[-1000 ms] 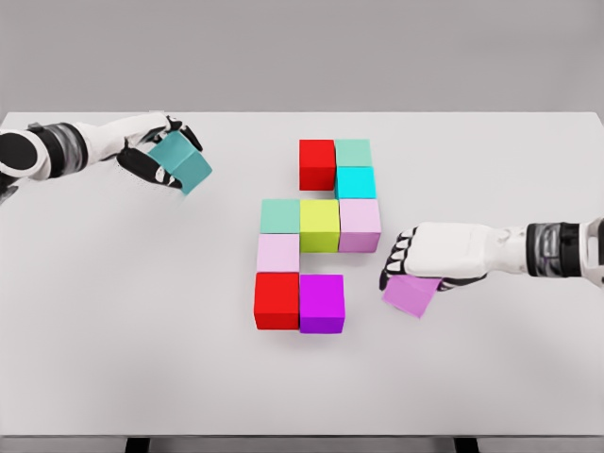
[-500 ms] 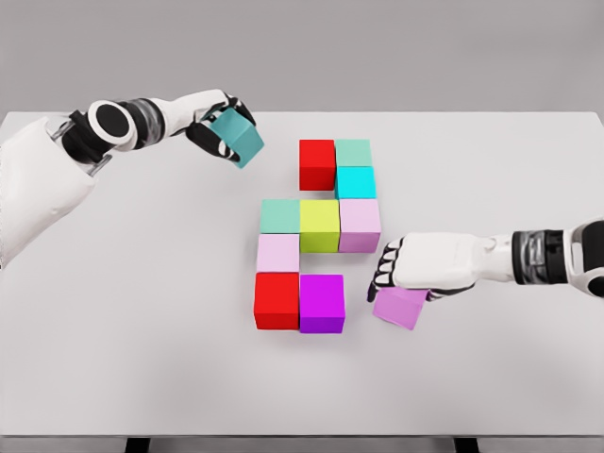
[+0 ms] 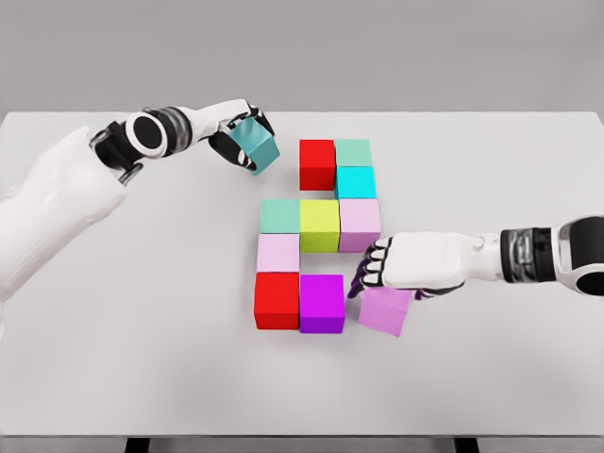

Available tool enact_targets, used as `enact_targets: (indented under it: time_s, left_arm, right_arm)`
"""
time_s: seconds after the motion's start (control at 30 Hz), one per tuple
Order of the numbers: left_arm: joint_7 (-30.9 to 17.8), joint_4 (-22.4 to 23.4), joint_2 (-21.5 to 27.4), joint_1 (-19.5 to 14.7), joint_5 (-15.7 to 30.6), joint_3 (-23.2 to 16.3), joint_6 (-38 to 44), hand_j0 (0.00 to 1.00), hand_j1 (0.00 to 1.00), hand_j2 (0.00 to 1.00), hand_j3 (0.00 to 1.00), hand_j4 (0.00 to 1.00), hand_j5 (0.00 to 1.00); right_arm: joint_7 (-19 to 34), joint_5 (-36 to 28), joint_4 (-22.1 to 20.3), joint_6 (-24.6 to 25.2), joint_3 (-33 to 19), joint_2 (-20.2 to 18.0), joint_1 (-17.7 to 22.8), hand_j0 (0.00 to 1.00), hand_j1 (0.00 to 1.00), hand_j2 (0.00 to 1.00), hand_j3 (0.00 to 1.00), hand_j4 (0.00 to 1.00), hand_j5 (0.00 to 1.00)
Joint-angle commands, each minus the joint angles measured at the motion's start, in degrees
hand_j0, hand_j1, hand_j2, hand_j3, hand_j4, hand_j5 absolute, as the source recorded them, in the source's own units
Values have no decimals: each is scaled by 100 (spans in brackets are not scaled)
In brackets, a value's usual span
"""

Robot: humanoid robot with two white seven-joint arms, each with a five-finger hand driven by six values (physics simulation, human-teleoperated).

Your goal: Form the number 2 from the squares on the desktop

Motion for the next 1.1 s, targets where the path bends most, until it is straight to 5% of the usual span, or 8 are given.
enact_targets:
  time_s: [0.0, 0.13, 0.2, 0.43, 0.47, 0.67, 1.03, 1.07]
  left_arm:
    - [-7, 23, -69, 0, -51, -8, -25, 59, 59, 59, 59, 59, 59]
    - [-7, 5, -87, 0, -51, -16, -25, 68, 68, 68, 68, 68, 68]
    - [-16, 5, -78, 0, -51, -16, -25, 70, 70, 70, 70, 70, 70]
    - [-51, -30, -52, 9, -69, -25, -350, 82, 82, 82, 82, 82, 82]
    - [-51, -30, -25, 26, -69, -25, -429, 84, 84, 84, 84, 84, 84]
    - [-51, -30, 1, 18, -69, -25, -447, 99, 99, 99, 99, 99, 99]
    - [-43, -30, 133, 0, -60, -16, -737, 100, 100, 100, 100, 100, 100]
    - [-43, -30, 133, 0, -60, -16, -737, 100, 100, 100, 100, 100, 100]
  right_arm:
    - [-2, -29, -1, 15, -3, 26, -9, 100, 100, 100, 100, 100, 100]
    - [-2, -29, 7, 15, -187, -44, 17, 100, 100, 100, 100, 100, 100]
    - [-2, -29, 25, 15, -714, -79, 123, 100, 100, 100, 100, 100, 100]
    - [-2, -29, 51, 15, -2112, -422, 949, 100, 100, 100, 100, 100, 100]
    - [-2, -29, 51, 15, -2279, -457, 1186, 93, 93, 93, 93, 93, 93]
    - [-2, 138, 157, 15, -2288, -598, 1450, 100, 100, 100, 100, 100, 100]
    - [-2, 815, 113, 15, -2262, -712, 1846, 100, 100, 100, 100, 100, 100]
    - [-2, 815, 104, 15, -2262, -712, 1854, 94, 94, 94, 94, 94, 94]
